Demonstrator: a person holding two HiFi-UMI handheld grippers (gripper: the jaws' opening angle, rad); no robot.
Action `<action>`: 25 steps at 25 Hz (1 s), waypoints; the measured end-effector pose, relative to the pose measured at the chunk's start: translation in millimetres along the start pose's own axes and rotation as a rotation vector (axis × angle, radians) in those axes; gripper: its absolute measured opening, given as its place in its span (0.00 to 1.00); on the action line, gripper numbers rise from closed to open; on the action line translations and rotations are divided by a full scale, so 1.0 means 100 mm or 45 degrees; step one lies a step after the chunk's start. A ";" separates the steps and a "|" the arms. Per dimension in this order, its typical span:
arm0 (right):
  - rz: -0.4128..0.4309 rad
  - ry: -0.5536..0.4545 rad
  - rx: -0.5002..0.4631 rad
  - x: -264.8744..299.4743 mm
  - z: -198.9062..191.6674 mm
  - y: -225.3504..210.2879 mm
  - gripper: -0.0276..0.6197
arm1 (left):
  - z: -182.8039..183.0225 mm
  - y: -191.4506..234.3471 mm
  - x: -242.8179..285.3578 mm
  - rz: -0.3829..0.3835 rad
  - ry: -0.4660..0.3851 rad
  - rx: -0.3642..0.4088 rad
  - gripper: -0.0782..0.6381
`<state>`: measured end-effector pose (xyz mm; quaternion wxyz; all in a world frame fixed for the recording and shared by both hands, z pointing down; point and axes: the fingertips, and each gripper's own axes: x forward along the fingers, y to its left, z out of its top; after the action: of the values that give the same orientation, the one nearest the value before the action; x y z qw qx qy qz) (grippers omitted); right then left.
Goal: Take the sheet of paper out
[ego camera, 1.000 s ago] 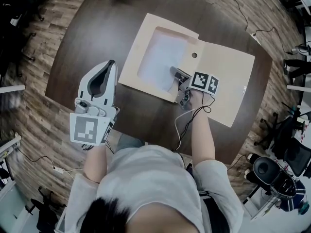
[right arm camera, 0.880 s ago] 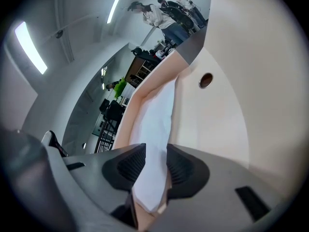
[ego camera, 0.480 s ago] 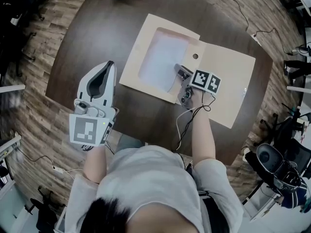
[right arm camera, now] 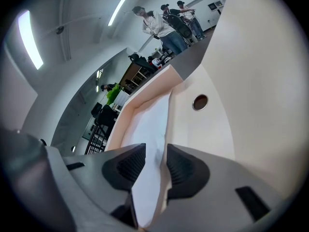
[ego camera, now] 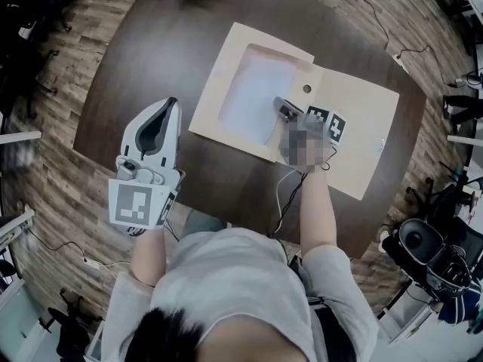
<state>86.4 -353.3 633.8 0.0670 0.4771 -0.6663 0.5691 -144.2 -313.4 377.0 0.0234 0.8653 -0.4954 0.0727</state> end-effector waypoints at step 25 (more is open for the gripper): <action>0.058 0.111 0.071 0.00 -0.26 0.16 0.06 | 0.00 0.04 -0.04 -0.047 -0.015 -0.006 0.10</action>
<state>63.1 -333.5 631.2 0.0697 0.4383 -0.6574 0.6090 -149.5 -312.3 376.3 0.0237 0.8747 -0.4796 0.0660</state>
